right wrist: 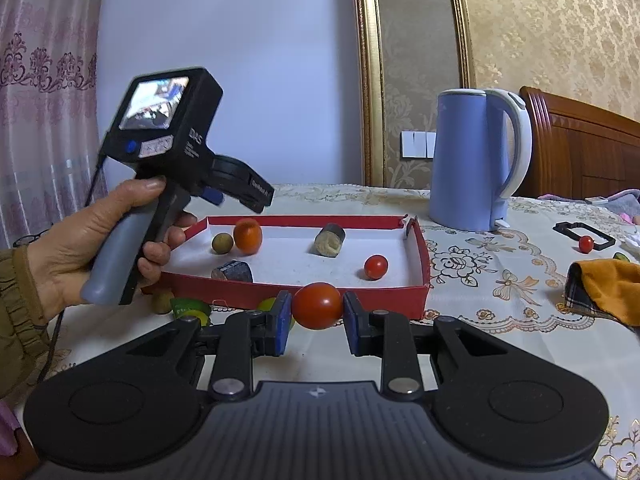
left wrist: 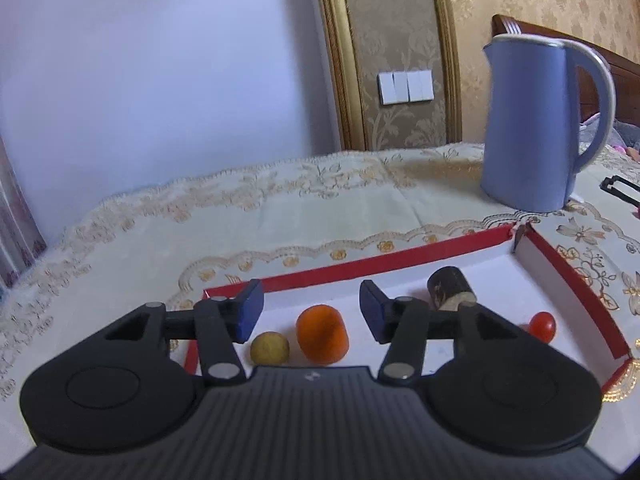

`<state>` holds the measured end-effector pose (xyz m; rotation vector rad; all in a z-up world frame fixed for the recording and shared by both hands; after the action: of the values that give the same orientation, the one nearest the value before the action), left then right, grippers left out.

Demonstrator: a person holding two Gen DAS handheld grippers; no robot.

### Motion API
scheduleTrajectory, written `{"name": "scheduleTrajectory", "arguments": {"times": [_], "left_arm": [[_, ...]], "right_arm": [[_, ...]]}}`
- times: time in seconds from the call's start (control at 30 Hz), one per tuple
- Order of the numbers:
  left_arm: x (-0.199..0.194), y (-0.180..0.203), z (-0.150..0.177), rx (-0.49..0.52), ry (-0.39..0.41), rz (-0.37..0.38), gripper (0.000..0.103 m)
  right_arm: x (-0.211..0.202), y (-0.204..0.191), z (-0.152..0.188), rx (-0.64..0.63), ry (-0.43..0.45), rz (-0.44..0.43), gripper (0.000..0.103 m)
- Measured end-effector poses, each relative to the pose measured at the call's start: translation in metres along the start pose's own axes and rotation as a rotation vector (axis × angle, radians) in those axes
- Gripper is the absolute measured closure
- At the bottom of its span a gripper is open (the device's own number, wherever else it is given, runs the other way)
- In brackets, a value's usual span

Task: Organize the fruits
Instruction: 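Carry the orange into the tray and open the left tool while the right tool holds the tomato, then lower the red cherry tomato into the tray and open the right tool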

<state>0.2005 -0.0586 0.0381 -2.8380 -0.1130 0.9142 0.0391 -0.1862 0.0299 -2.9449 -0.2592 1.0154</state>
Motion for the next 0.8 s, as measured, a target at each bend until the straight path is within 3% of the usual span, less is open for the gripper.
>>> {"name": "scheduleTrajectory", "arguments": {"times": [0.13, 0.27, 0.37, 0.5, 0.8], "left_arm": [[-0.018, -0.003, 0.005, 0.009, 0.023, -0.017, 0.043], [-0.042, -0.015, 0.019, -0.001, 0.056, -0.059, 0.024], [-0.062, -0.027, 0.034, -0.004, 0.07, -0.103, 0.023], [-0.083, -0.044, 0.054, -0.033, 0.082, -0.105, 0.012], [-0.102, -0.059, 0.095, -0.068, 0.052, -0.102, 0.007]], "right_arm": [[0.0, 0.0, -0.001, 0.0, 0.005, -0.001, 0.076], [0.003, 0.0, -0.006, -0.008, 0.01, -0.001, 0.076], [0.005, 0.001, -0.01, -0.016, 0.015, 0.007, 0.076], [0.013, 0.005, -0.021, -0.018, 0.01, 0.004, 0.076], [0.053, 0.019, -0.055, 0.02, -0.006, -0.029, 0.076]]}}
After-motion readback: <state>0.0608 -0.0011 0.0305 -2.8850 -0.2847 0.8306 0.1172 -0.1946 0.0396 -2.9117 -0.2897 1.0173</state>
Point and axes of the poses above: each gripper's, at about its wrist camera, not at the fingertips, and x roughly the way its jaws point, y to its right, z to its underside, the point moved 3 cm from there along x, roughly the way its jaws point, and after that the axes turned 7 degrees about -y, right-handed, at the moved point
